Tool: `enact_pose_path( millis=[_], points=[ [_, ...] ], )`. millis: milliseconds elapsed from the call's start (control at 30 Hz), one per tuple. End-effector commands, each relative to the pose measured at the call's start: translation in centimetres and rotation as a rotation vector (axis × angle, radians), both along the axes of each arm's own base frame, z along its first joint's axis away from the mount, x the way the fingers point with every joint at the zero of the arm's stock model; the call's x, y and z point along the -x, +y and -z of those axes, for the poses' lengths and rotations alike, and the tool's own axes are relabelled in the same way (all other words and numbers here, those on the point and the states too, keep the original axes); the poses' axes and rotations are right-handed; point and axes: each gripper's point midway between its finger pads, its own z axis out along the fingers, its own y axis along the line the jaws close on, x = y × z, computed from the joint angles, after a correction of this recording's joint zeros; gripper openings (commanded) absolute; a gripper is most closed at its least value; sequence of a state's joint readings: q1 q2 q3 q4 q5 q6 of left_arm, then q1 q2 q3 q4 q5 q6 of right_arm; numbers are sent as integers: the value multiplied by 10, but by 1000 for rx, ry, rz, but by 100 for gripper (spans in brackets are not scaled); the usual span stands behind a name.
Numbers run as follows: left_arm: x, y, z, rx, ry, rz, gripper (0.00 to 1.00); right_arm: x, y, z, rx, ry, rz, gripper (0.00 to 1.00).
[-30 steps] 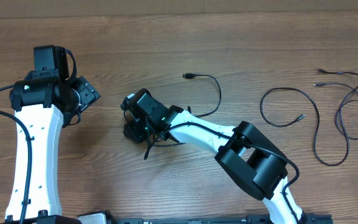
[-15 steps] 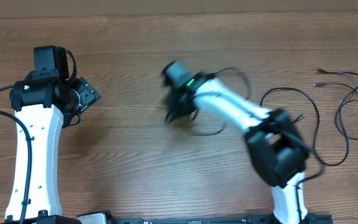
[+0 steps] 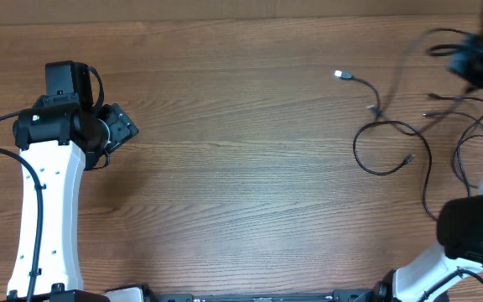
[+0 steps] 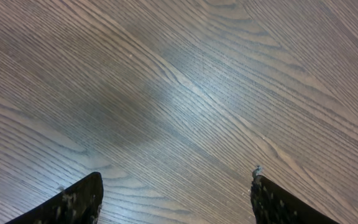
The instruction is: Untangle cables
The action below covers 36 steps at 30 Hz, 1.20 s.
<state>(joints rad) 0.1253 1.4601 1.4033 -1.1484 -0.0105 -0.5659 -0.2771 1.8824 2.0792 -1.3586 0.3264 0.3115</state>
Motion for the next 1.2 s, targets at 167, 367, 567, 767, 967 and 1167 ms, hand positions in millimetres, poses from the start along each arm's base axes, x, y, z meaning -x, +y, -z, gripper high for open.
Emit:
enact_pose_path(
  millis=[167, 367, 567, 767, 967, 1167],
  points=[
    [-11, -12, -9, -5, -43, 65, 76, 71, -101, -26, -57, -166, 514, 4],
    [-18, -28, -12, -13, -73, 126, 76, 50, -95, -26, -197, -252, 394, 4],
    [-26, -47, -15, -48, -104, 269, 79, 33, -80, -29, -160, -218, 206, 59],
    [-31, -64, -18, -44, -132, 337, 81, 25, -51, -24, -288, -219, 94, 82],
    [-52, -117, -37, -52, -291, 676, 90, -11, 93, -28, -436, -176, -597, 93],
    [-31, -109, -9, -118, -125, 683, 100, -3, 183, -1, -366, 31, -754, 100]
  ],
)
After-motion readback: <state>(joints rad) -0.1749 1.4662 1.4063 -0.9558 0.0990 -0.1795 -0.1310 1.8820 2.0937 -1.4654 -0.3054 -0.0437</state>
